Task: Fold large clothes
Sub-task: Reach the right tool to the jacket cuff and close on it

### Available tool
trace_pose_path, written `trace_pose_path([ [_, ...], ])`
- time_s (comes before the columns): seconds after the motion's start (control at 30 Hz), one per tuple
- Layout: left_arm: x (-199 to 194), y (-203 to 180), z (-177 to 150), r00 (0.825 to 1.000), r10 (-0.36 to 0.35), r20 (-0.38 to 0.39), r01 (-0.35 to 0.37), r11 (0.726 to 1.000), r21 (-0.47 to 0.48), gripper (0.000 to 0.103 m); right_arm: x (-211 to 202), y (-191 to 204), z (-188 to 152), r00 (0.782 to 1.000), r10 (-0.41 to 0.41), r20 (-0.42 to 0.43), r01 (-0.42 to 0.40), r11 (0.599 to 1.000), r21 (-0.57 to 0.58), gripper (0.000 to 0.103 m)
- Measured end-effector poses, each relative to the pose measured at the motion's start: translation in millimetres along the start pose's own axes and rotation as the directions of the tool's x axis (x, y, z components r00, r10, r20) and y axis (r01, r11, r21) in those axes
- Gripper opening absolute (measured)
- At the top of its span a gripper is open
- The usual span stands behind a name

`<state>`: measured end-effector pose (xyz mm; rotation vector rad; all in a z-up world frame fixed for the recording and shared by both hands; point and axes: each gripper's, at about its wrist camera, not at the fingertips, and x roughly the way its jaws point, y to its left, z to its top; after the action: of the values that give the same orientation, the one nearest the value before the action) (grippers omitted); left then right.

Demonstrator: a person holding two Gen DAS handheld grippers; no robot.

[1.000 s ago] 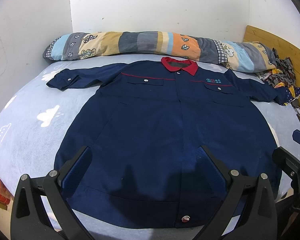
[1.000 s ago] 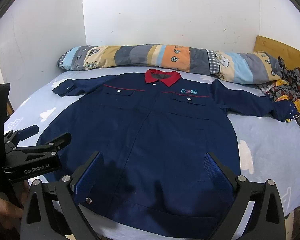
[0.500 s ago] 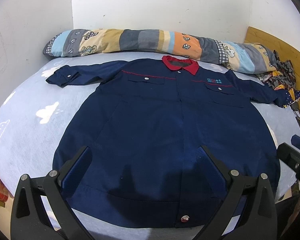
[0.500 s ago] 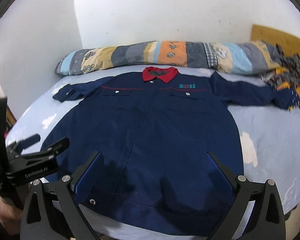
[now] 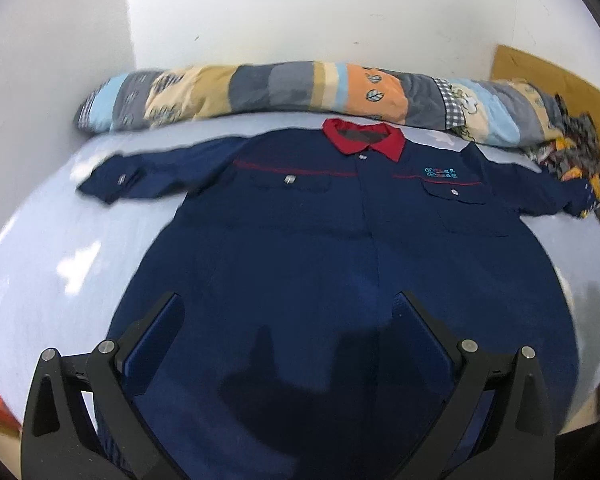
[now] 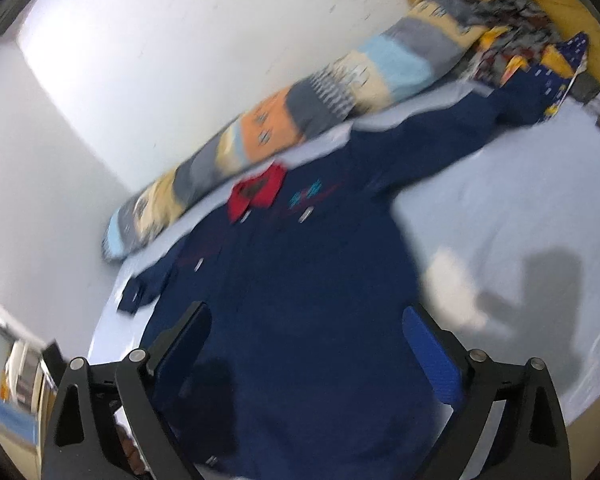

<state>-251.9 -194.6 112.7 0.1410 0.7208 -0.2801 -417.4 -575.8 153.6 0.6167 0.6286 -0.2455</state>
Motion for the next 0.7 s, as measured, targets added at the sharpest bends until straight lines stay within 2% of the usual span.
trace_pose_path([
  [0.1,10.0,-9.6,11.4,0.999,-0.039,0.000,0.039,0.999,0.032,0.103,2.9,-64.1,47.1,0.999,-0.044,0.026,0.041,0.992,0.121,0.096],
  [0.2,13.7,-11.6,18.8,0.997,-0.081,-0.004,0.081,0.996,0.038,0.103,15.2,-130.6,91.4,0.995,-0.095,0.027,0.086,0.968,0.237,0.092],
  [0.23,14.4,-11.0,20.7,0.996,-0.090,-0.005,0.090,0.995,0.039,0.103,22.5,-155.6,107.3,0.993,-0.119,0.019,0.109,0.953,0.283,0.084],
  [0.27,14.8,-10.2,22.4,0.995,-0.098,-0.006,0.098,0.994,0.038,0.103,30.0,-177.3,121.2,0.990,-0.139,0.020,0.125,0.937,0.325,0.070],
  [0.33,19.0,-6.6,25.2,0.994,-0.109,-0.017,0.110,0.994,0.024,0.103,45.6,-213.2,145.4,0.984,-0.177,0.019,0.157,0.915,0.371,0.063],
  [0.4,24.7,-2.8,24.5,0.993,-0.109,-0.043,0.110,0.994,0.012,0.103,62.0,-241.8,166.4,0.968,-0.249,0.022,0.220,0.888,0.403,0.063],
  [0.47,32.4,2.0,22.5,0.991,-0.113,-0.077,0.113,0.994,-0.005,0.103,78.1,-265.8,187.1,0.959,-0.279,0.038,0.238,0.873,0.426,0.065],
  [0.57,41.0,4.5,18.7,0.988,-0.105,-0.111,0.104,0.994,-0.013,0.103,112.4,-294.4,217.2,0.941,-0.339,0.018,0.302,0.858,0.415,0.065],
  [0.7,53.6,3.5,13.6,0.984,-0.089,-0.155,0.089,0.996,-0.010,0.103,149.1,-312.1,241.1,0.909,-0.416,-0.015,0.393,0.844,0.365,0.064],
])
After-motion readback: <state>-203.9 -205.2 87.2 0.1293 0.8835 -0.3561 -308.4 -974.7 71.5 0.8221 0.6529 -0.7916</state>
